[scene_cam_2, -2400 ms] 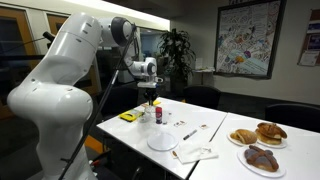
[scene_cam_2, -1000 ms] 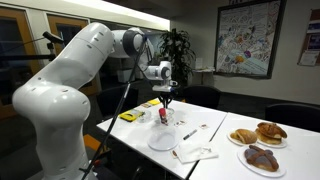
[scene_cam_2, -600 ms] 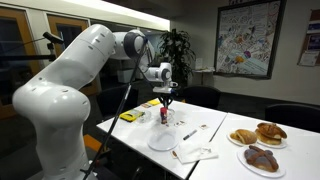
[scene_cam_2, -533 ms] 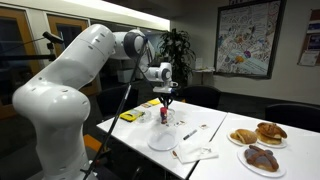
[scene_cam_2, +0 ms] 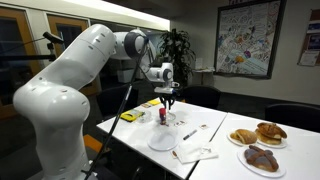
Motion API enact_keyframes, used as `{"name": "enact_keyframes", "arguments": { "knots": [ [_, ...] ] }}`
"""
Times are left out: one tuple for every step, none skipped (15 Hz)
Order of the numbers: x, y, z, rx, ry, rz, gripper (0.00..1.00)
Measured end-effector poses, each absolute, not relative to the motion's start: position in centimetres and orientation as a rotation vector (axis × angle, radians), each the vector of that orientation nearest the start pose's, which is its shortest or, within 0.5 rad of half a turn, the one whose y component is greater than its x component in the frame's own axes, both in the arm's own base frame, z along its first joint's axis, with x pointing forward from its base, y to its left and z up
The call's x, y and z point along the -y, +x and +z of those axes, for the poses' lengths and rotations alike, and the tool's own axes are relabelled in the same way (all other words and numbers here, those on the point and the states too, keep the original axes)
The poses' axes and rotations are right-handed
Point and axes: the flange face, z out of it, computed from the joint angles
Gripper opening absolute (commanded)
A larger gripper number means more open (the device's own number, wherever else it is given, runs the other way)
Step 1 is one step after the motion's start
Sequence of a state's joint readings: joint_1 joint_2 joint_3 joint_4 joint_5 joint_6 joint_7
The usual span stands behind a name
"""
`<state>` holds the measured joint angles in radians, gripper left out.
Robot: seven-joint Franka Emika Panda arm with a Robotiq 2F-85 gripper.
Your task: Remove the lid from the bowl
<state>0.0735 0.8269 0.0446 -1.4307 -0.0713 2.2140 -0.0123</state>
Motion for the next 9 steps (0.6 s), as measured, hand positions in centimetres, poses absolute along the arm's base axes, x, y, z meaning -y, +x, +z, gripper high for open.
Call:
{"name": "enact_keyframes", "arguments": {
  "knots": [
    [-7.6, 71.7, 19.6, 0.252, -3.156, 0.066, 0.76],
    [-7.5, 71.7, 19.6, 0.251, -3.156, 0.066, 0.82],
    [-7.5, 71.7, 19.6, 0.251, -3.156, 0.066, 0.9],
    [-7.6, 71.7, 19.6, 0.254, -3.156, 0.067, 0.97],
    [-7.8, 71.7, 19.6, 0.27, -3.154, 0.067, 0.99],
    [-8.1, 71.7, 19.7, 0.293, -3.151, 0.066, 1.0],
    [-8.5, 71.6, 19.8, 0.32, -3.147, 0.063, 1.0],
    [-9.0, 71.6, 20.1, 0.349, -3.143, 0.056, 1.0],
    [-9.6, 71.6, 20.4, 0.372, -3.14, 0.049, 1.0]
  ]
}}
